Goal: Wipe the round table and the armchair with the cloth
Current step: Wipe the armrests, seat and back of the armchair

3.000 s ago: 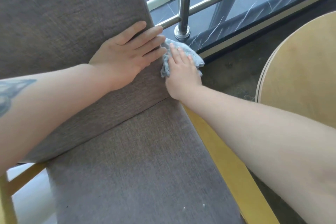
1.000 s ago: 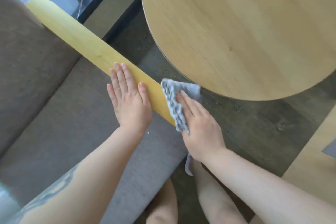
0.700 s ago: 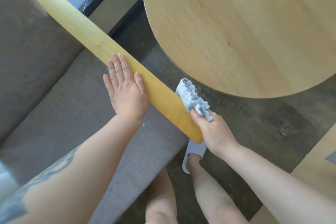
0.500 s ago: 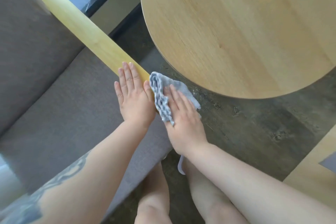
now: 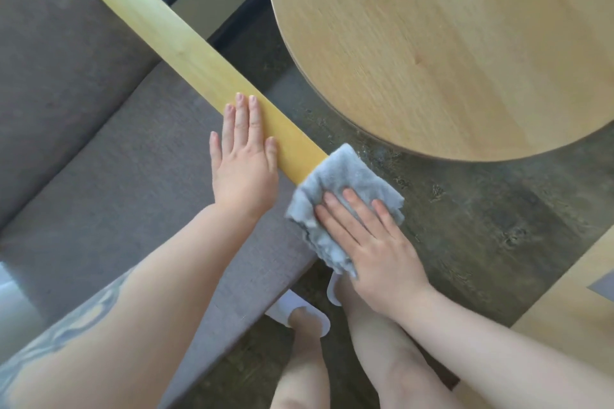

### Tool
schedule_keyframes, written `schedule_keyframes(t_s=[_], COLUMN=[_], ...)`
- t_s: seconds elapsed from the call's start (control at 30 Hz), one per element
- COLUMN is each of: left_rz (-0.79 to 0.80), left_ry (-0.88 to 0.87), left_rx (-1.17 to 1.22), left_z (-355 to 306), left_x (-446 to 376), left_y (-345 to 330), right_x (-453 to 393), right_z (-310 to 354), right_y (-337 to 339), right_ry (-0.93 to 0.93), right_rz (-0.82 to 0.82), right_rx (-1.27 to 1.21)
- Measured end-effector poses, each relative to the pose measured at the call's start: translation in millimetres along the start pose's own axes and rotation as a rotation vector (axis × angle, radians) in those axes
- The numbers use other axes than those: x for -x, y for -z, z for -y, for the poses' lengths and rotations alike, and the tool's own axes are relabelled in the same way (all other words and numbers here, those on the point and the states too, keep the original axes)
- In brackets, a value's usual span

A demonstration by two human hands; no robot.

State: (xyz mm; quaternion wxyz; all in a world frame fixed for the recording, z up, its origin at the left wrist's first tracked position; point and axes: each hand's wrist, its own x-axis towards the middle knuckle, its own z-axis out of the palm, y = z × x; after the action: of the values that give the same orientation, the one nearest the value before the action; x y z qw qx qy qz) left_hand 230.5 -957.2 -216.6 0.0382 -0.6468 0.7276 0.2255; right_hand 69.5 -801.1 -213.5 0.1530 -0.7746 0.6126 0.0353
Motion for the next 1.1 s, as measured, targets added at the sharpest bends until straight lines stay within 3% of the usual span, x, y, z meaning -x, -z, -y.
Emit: schedule_keyframes(t_s=[0.17,0.33,0.5,0.67,0.73,0.8,0.87,1.0,1.03,1.1], left_rz=[-0.042,-0.012,-0.031,-0.069,-0.123,-0.135,-0.097,0.009,0.023,0.019], left_ry=[-0.006,-0.057,-0.034,-0.171,-0.111,-0.051,-0.131,-0.371,-0.39,-0.31], left_rx=[0.079,0.038,0.169,0.168,0.22,0.23,0.097,-0.105,-0.119,-0.081], left_z=[4,11,10,36,45,54,61,84,90,101], left_x=[-3,1,3,28,16,-10,-37,-76,-84,-100], left_y=[5,9,2,-6,-1,12,28,50,54,66], right_x=[-69,-34,-113,-174,-213,-225,-203,-205,-224,-266], right_z=[32,-32,-17,-24,-10,7,13,12,17,32], right_y=[0,20,36,76,80,69,52,70,79,83], right_ry=[0.029,0.539,0.803,1.23,1.108,0.862,0.719,0.871,0.847,0.759], right_rz=[-0.034,0.048,0.19,0.32,0.256,0.149,0.144,0.284,0.315,0.226], right_rx=[0.097,0.273,0.463,0.521,0.529,0.411,0.378,0.507,0.551,0.582])
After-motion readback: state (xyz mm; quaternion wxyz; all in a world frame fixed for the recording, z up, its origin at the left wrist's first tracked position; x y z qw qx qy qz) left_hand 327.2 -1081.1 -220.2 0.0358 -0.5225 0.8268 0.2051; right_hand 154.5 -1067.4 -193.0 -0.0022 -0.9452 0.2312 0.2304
